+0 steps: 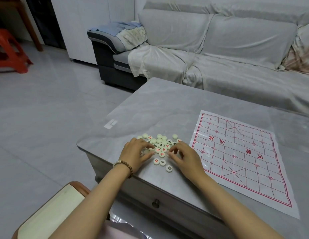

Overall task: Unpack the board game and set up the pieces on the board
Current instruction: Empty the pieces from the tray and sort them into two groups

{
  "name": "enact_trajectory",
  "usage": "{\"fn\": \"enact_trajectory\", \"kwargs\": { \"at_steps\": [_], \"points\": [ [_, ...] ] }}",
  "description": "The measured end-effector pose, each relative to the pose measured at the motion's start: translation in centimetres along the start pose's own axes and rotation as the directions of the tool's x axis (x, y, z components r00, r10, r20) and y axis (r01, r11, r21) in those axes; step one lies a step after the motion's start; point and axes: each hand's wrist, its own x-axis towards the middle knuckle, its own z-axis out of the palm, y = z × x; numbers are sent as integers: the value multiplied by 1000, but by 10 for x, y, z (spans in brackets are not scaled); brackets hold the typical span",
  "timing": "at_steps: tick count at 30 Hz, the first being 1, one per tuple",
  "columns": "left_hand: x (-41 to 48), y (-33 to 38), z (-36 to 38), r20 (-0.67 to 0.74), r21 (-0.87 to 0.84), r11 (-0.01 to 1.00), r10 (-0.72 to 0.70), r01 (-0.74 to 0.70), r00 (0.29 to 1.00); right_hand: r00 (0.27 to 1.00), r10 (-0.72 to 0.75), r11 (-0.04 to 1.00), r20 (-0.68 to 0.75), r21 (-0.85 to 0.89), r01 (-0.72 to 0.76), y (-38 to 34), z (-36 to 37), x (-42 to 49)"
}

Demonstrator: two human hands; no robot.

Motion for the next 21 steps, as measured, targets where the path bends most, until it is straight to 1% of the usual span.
{"fn": "enact_trajectory", "kwargs": {
  "at_steps": [1, 2, 6, 12, 16, 18, 21],
  "points": [
    [1, 0, 0, 2, 19, 1000, 6, -6, 1000, 999, 19, 1000, -43, 19, -18, 3, -4, 1],
    [2, 1, 0, 8, 42, 999, 9, -10, 1000, 998, 34, 999, -55, 19, -33, 6, -8, 3],
    [6, 3, 0, 36, 96, 995, 8, -12, 999, 996, 73, 997, 57, -33, -71, 17, -12, 2],
    [9, 4, 0, 51, 139, 990, -3, -4, 999, 998, 42, 994, 51, -99, -37, 17, -7, 3],
    [10, 5, 0, 48, 133, 991, -5, -2, 999, 993, -25, 987, 118, -152, 43, 16, -12, -2],
    [11, 6, 1, 55, 135, 991, -1, -7, 998, 990, -32, 989, 134, -136, 51, 16, -13, -6],
    [13, 6, 0, 51, 119, 993, -2, -4, 999, 993, -16, 996, 118, -80, 25, 16, -8, -8]
  ]
}}
